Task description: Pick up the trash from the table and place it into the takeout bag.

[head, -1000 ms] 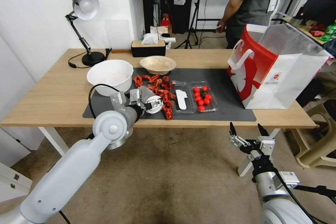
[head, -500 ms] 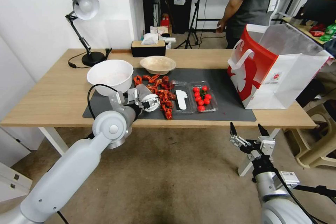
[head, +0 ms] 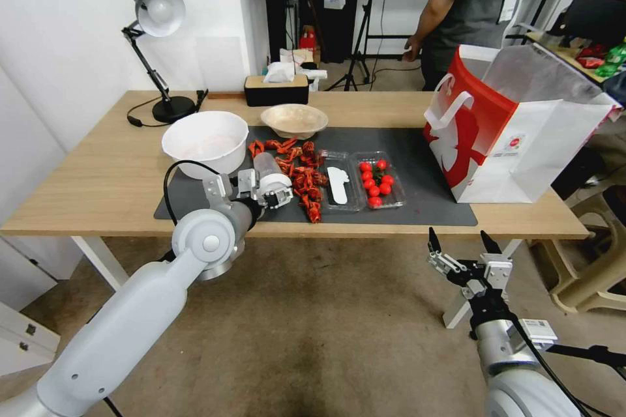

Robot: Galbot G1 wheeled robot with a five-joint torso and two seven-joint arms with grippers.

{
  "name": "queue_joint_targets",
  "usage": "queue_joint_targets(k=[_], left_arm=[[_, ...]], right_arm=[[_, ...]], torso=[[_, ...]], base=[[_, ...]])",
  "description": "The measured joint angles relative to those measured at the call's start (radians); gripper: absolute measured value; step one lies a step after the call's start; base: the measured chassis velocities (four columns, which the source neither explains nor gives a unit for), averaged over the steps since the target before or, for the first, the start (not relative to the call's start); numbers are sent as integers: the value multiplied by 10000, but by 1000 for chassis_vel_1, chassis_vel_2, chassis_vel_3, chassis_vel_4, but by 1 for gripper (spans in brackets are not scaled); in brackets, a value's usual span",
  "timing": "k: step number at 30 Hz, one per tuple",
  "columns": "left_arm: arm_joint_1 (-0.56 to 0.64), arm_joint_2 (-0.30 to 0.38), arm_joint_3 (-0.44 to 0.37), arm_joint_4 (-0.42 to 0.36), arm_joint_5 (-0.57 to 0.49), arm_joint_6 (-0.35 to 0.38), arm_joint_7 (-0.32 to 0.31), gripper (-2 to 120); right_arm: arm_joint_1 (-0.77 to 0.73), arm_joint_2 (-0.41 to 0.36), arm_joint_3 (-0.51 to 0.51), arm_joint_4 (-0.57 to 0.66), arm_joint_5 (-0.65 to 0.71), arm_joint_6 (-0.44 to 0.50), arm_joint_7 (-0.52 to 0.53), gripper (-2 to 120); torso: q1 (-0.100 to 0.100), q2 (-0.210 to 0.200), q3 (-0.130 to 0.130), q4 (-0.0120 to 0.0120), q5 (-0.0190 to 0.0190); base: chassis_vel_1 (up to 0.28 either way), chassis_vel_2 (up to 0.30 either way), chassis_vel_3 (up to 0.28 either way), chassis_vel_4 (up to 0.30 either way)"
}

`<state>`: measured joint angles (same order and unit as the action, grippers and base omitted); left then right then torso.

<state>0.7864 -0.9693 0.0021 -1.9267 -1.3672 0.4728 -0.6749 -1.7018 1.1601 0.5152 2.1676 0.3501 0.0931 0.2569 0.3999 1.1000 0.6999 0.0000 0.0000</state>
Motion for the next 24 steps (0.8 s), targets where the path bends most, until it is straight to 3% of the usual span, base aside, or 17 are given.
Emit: queue_joint_targets(k=[10,15,17,21,23,24], left_arm=[[64,62,-96,-72,111,-287,94,73],[353,337,-409,-588,495,-670,1005,72],[548,692,-580,-1040,595,-699,1637,72],[634,925,-652,-1389,600,-816,2171,72],[447,1016,-658,-1614,602,-1060,2821,72],[447,1016,-658,-1614,602,-1060,2821,72]], right_arm=[[4,14,-32,-1,-36,0,4,100],[7,25,-65,12,-51,0,5,100],[10,32,-80,35,-65,0,6,100],[2,56,-85,53,-89,0,8,100],[-29,86,-88,102,-131,0,11,100],[-29,86,-88,102,-131,0,11,100]], torso=[[0,0,1,0,0],[0,0,0,0,-1],[0,0,0,2,1],[0,0,0,3,0],[0,0,0,2,0],[0,0,0,2,0]], base=[[0,0,0,0],[0,0,0,0],[0,0,0,0],[0,0,0,0],[0,0,0,0],[0,0,0,0]])
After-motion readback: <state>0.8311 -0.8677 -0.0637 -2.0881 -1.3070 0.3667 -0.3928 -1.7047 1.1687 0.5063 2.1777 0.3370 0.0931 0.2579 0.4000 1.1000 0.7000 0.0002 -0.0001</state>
